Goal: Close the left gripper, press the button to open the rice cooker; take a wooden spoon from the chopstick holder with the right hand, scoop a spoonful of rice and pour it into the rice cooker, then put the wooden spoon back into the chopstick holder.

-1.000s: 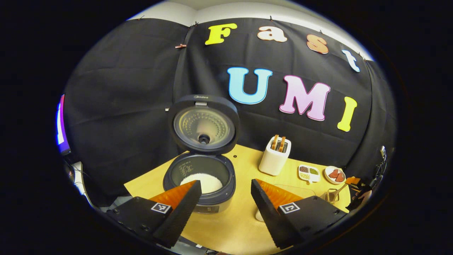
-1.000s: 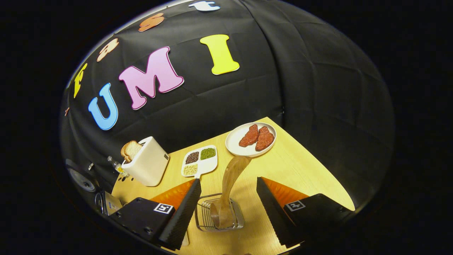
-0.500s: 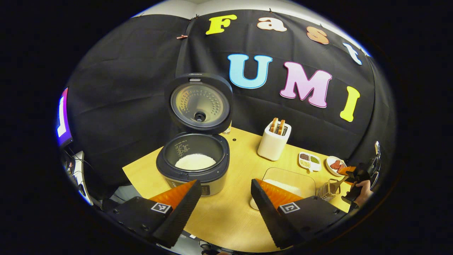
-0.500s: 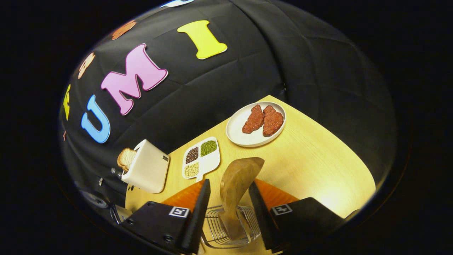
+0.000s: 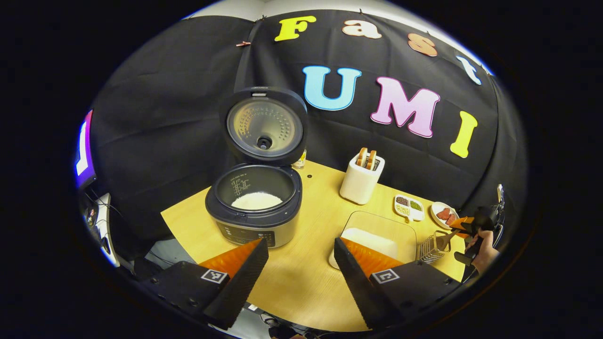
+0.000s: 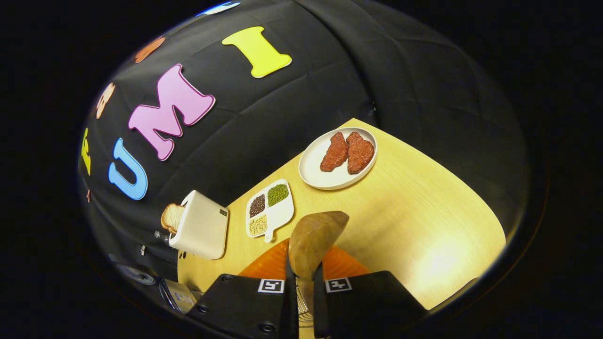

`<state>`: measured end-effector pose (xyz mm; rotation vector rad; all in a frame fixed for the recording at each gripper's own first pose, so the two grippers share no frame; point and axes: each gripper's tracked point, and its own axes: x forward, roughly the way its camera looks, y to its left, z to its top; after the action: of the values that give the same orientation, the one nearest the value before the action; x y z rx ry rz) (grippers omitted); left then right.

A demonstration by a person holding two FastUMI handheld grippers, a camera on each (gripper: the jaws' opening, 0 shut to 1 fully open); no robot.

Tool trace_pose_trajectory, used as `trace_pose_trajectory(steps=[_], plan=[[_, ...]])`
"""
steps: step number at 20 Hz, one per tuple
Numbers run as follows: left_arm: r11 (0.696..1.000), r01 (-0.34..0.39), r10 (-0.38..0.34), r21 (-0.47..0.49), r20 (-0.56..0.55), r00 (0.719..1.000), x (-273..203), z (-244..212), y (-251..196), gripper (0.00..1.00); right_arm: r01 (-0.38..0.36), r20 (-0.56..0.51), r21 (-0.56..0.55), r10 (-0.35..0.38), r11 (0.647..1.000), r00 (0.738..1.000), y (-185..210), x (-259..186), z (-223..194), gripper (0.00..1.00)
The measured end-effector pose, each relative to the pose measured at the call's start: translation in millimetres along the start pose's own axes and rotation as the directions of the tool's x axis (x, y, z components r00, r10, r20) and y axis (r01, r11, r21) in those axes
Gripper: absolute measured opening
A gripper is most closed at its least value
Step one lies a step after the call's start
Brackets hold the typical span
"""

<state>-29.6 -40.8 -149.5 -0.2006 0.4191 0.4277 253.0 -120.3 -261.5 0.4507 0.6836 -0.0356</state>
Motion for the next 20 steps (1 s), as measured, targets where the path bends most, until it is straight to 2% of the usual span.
trace_pose_trajectory(steps=[2, 10, 16, 20], plan=[[1.000, 0.000, 0.000, 0.012, 0.007, 1.000, 1, 2, 3, 0.95, -0.014, 0.042, -0.001, 0.014, 1.000, 0.999, 9, -11, 13, 0.14], [0.997, 0.073, -0.074, 0.041, 0.036, 0.997, 10, 17, 8, 0.95, -0.064, 0.163, 0.026, 0.059, 0.998, 0.985, 49, -69, 51, 0.14], [0.987, 0.159, -0.159, 0.013, 0.033, 0.987, 22, 20, 17, 0.95, -0.119, 0.144, 0.039, 0.113, 0.992, 0.983, 101, -101, 38, 0.14], [0.982, 0.185, -0.188, 0.047, 0.057, 0.981, 32, 31, 32, 0.95, -0.159, 0.138, -0.026, 0.161, 0.987, 0.977, 144, -113, 18, 0.14]])
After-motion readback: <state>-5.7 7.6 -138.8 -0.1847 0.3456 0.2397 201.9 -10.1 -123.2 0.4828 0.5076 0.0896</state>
